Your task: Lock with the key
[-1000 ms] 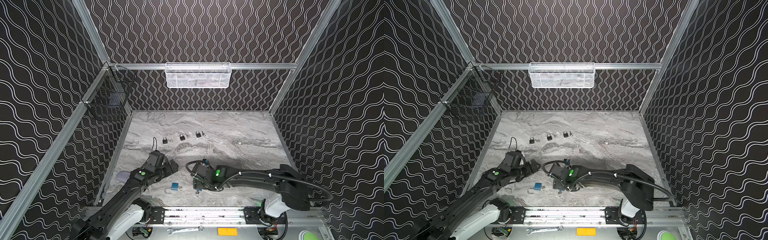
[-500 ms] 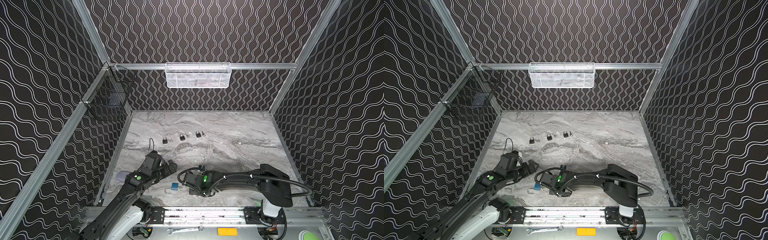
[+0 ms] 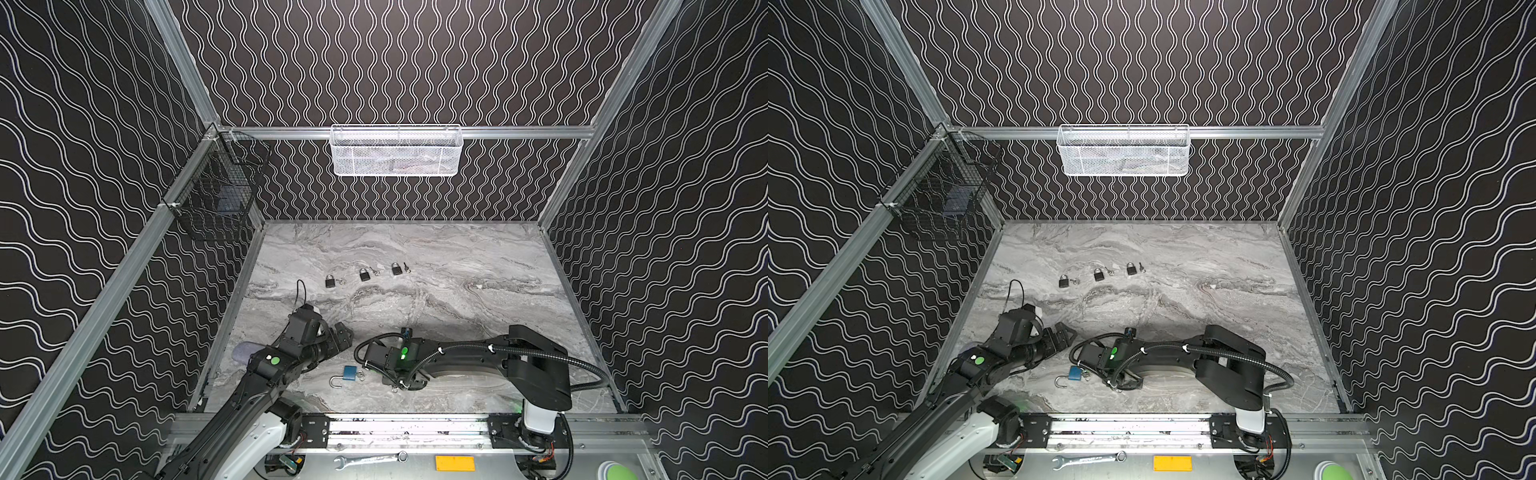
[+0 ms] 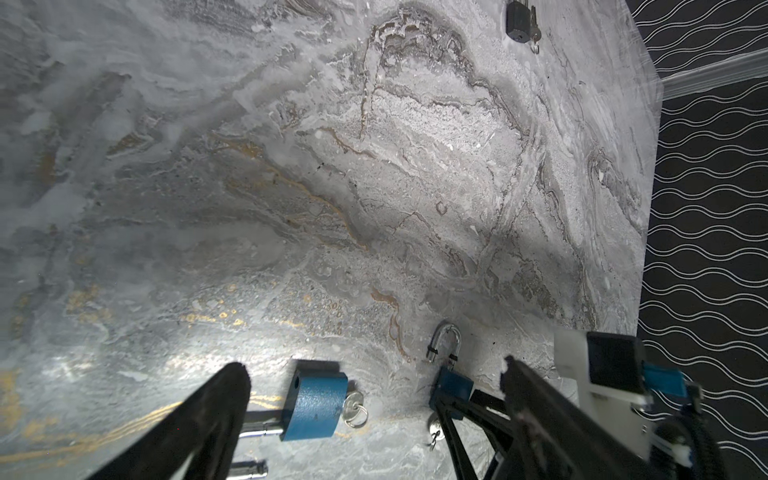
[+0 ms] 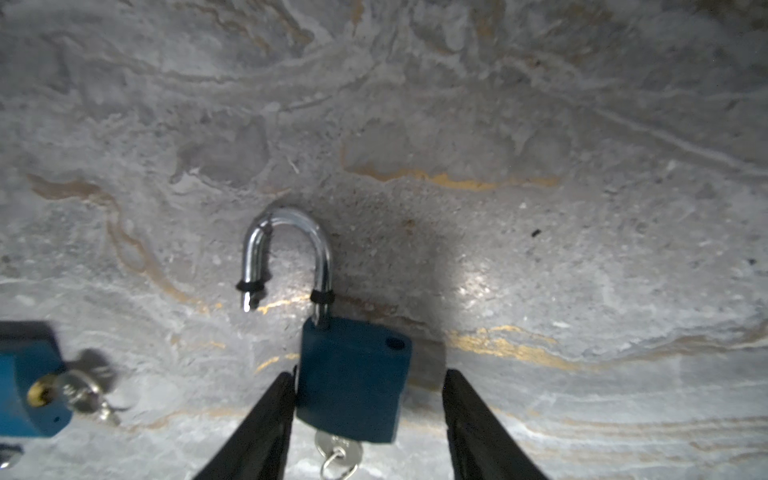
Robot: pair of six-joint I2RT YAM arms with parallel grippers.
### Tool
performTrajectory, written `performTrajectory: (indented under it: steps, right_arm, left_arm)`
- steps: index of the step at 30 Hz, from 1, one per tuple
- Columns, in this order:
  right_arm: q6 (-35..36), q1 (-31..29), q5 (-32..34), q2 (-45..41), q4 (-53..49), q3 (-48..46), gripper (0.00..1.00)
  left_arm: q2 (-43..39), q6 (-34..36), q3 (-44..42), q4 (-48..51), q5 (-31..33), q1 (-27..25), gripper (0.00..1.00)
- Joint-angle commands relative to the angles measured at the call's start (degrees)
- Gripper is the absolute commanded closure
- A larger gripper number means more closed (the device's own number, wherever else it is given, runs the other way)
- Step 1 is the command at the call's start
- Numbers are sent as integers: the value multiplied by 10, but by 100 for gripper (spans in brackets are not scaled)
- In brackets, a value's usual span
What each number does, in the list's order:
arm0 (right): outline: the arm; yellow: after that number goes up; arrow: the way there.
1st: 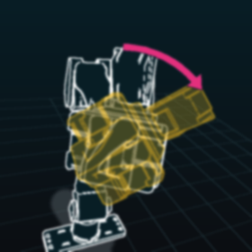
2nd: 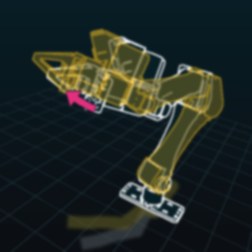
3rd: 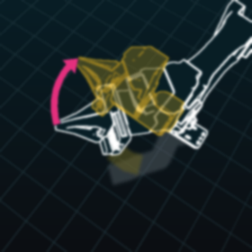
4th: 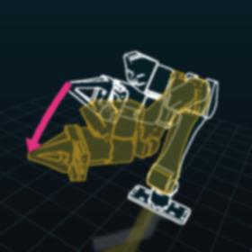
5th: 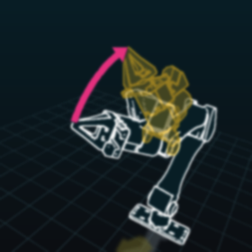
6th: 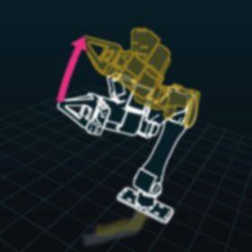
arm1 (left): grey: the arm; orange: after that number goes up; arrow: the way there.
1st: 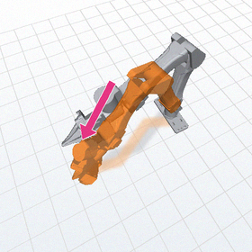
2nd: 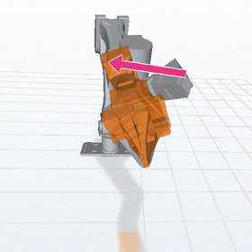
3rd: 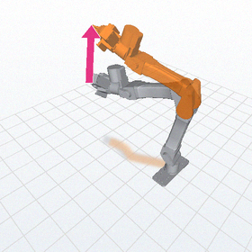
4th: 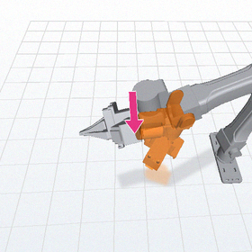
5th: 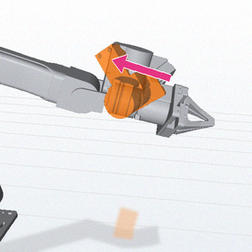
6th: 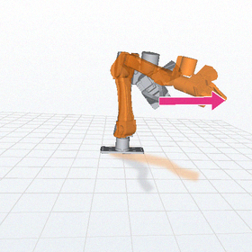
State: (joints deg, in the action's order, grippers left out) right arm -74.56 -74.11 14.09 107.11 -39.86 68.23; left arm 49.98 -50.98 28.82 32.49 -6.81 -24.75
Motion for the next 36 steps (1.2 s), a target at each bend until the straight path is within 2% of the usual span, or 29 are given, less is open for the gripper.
performTrajectory:
  steps: [1, 7, 12, 20, 27, 33, 36]
  right_arm:
    - [-6, 1, 4, 11, -7, 11, 43]
    - [-5, 0, -4, 28, -13, 21, 45]
    - [-10, 0, -21, 21, 8, -7, 53]
    - [-17, -4, -34, 20, 21, -34, 60]
    - [-9, -5, -35, 0, 41, -47, 75]
    - [58, 6, 3, -18, 43, -19, 79]
    - [123, 26, -2, -34, 62, -5, 82]
  left_arm:
    - [0, 5, 2, -7, -2, 2, 1]
    - [-8, 5, -3, 2, 2, 3, 1]
    - [-17, 11, 2, 12, 3, 4, 1]
    - [15, 61, 49, 36, -24, 8, 1]
    - [7, 85, 61, 50, -47, 9, 1]
    - [7, 97, 60, 39, -79, 8, 1]
    - [10, 98, 56, -1, -111, 8, 1]
